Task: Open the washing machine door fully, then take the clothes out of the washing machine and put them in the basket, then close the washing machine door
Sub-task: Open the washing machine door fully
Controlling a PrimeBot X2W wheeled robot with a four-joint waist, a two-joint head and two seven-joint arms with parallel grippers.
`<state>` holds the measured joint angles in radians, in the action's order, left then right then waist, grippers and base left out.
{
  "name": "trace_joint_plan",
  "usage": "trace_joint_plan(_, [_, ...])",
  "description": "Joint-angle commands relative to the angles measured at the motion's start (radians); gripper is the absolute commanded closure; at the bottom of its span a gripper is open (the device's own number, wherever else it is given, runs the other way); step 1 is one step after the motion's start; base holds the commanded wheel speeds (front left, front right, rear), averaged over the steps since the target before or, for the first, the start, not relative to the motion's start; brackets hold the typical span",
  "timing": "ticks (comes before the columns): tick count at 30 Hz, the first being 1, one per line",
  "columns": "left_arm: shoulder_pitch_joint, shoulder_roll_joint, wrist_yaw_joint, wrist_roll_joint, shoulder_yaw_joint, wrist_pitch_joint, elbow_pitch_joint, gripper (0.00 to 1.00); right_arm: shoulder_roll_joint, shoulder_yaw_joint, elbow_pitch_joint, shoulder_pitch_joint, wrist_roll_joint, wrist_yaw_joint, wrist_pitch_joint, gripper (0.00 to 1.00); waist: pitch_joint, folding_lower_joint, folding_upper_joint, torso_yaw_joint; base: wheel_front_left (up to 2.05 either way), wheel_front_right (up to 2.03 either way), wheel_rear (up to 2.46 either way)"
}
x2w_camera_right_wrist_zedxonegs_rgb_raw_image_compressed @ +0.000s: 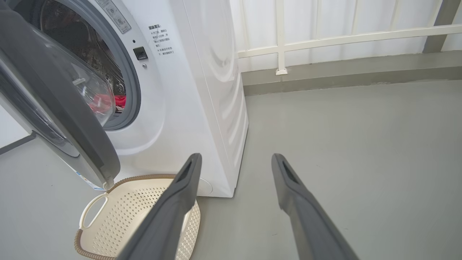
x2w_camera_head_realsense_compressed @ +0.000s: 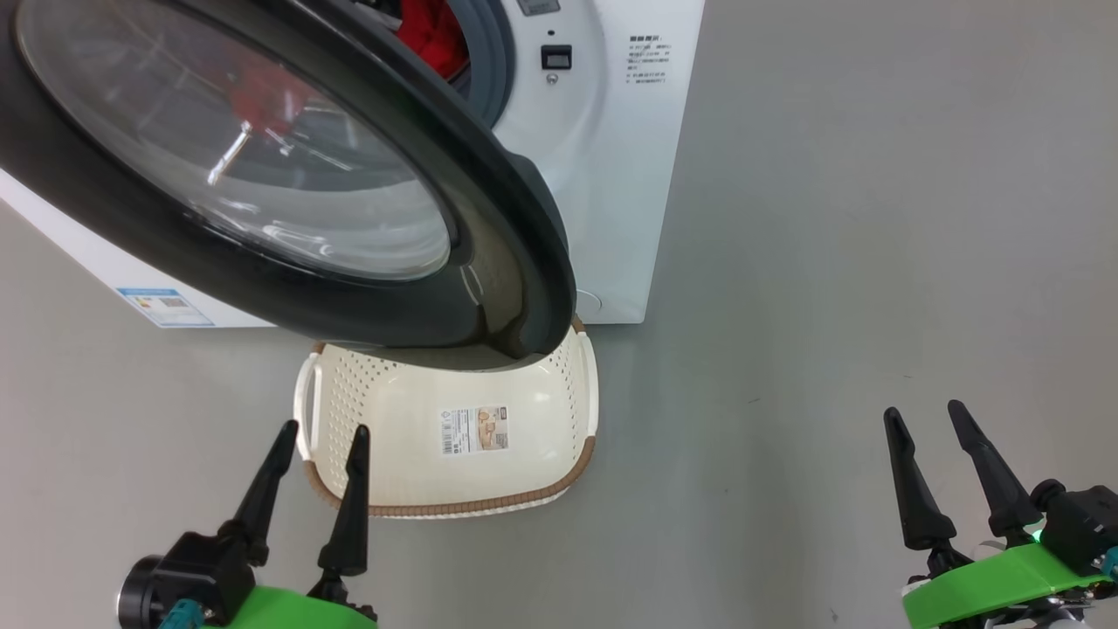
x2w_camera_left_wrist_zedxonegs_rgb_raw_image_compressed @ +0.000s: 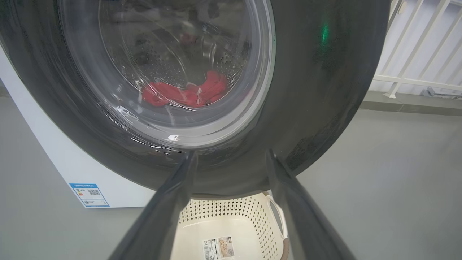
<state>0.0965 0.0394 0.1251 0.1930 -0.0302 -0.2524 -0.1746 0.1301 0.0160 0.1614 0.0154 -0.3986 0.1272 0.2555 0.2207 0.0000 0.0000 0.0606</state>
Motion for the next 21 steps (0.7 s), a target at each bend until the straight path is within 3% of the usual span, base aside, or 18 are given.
trace_joint_plan(1, [0.01,0.011,0.006,-0.007,0.035,-0.009,0.028,0.0,0.012,-0.024,-0.021,-0.009,0.011,0.003,0.006,0.0,0.002,0.0,0.0,0.0,0.0,0.0,0.0])
trace_joint_plan(5, [0.013,0.011,0.006,-0.007,0.031,-0.009,0.029,0.0,0.01,-0.061,-0.022,-0.033,-0.025,0.003,0.006,0.0,0.007,0.0,0.0,0.001,0.0,0.0,0.0])
trace_joint_plan(7, [0.013,0.011,0.006,-0.006,0.03,-0.009,0.03,0.0,0.011,-0.073,-0.024,-0.044,-0.038,0.003,0.006,0.06,0.009,0.0,0.0,0.002,0.0,0.0,0.0])
trace_joint_plan(8, [0.014,0.011,0.006,-0.005,0.028,-0.009,0.03,0.0,0.009,-0.087,-0.027,-0.058,-0.056,0.003,0.006,0.71,0.01,0.0,0.0,0.003,0.0,0.0,0.0])
trace_joint_plan(9, [0.014,0.011,0.006,-0.004,0.026,-0.009,0.03,0.0,0.006,-0.099,-0.031,-0.073,-0.077,0.003,0.006,1.0,0.01,0.0,0.0,0.004,0.0,0.0,0.0])
trace_joint_plan(21, [0.014,0.011,-0.002,0.041,-0.033,-0.009,0.029,0.0,0.017,-0.298,-0.017,-0.341,-0.328,0.003,0.006,1.0,0.015,0.0,0.0,0.075,0.0,0.0,0.0])
